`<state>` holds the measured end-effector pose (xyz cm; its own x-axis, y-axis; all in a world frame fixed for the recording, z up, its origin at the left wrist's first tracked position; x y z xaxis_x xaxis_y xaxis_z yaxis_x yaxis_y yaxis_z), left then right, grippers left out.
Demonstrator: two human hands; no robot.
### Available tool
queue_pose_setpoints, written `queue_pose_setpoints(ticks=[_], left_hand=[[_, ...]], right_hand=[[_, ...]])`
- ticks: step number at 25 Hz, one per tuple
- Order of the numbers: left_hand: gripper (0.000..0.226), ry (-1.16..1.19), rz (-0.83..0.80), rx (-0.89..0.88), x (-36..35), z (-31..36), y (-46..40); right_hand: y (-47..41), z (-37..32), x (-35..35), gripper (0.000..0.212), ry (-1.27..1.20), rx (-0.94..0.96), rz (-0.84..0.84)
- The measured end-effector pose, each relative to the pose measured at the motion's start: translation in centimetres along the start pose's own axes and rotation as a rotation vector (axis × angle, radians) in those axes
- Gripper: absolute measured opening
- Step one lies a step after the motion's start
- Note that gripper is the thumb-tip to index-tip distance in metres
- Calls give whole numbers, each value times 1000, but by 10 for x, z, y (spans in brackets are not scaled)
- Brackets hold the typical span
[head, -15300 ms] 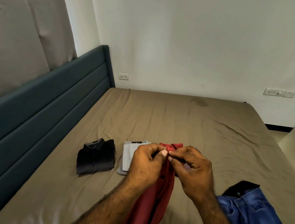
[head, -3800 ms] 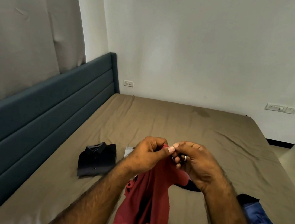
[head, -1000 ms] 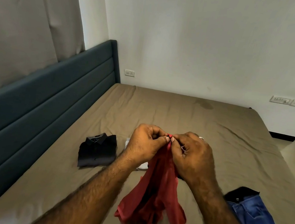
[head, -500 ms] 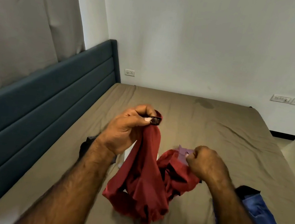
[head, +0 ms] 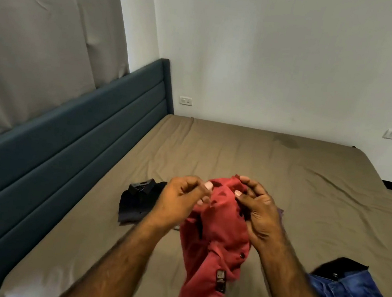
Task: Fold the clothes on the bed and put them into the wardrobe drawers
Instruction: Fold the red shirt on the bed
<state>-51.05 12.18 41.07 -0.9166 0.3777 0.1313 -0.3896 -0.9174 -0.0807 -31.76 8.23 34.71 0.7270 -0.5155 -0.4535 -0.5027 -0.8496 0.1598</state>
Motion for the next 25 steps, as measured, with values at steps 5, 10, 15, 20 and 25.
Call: queue_pose_setpoints(ticks=[5,10,15,20,25], left_hand=[[29,338,240,354,-13,-15,-31],[21,635,204,282,-11,0,-33],[18,564,-3,122,-19,29,-34],[20,290,176,79,-4,25,-41],[32,-136,362,-72,9,16,-48]], right_hand=[[35,-28,-40,35,371,344,-301],[22,-45,5,23,634,443,206],[20,-31,-4,38,566,358,-129],[39,-48,-19,37,471,567,-77],[52,-67,-21,14,715,1010,221]])
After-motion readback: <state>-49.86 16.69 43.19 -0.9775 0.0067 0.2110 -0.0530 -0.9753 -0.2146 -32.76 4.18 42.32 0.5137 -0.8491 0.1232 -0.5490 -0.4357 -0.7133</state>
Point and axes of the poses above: each hand's wrist, its own y-axis away from the middle knuckle, its own x-axis out of the back of the hand, z = x × y, the point moved 4 cm from there along -y, towards the middle knuckle, and after that the axes turned 13 degrees about z, right-handed, at the moved point
